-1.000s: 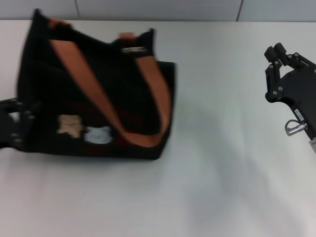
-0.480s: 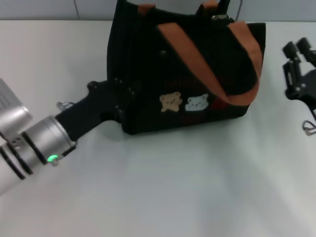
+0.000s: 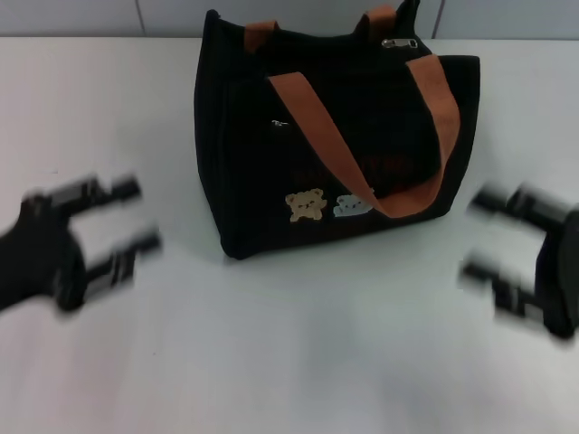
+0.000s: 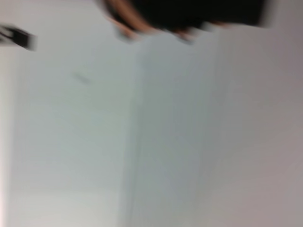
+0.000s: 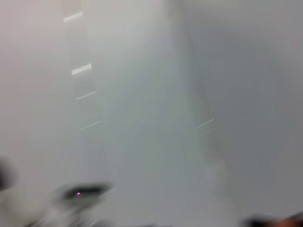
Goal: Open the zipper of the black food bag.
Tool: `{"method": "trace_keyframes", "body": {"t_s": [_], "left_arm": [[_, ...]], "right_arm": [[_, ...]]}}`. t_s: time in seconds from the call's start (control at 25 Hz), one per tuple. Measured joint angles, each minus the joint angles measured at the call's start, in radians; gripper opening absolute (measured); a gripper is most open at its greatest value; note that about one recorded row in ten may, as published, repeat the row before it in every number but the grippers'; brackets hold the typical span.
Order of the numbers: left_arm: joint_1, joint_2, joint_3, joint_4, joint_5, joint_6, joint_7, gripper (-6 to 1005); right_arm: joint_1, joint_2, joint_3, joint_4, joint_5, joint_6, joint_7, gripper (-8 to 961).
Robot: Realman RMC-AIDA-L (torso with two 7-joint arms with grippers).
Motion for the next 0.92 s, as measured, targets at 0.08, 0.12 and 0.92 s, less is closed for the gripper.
{"method": "trace_keyframes", "body": {"t_s": [0.08,0.12,0.92], "left_arm": [[0.024,0.034,0.153,0.041,-0.005,0.026,-0.031,491],[0.024,0.034,0.153,0.041,-0.005,0.026,-0.031,530],[0.016,0.001,0.218,0.041,0.003,0.013,-0.051,834]], "right_arm": [[0.018,-0.009,-0.086,-0.023,-0.027,-0.027,0.024,597],[0.028,-0.009,-0.118,-0.028,-0.032,-0.028,0.031,636],[0.105,0.024,-0.149,-0.029,-0.043,0.077,0.037,762]]}}
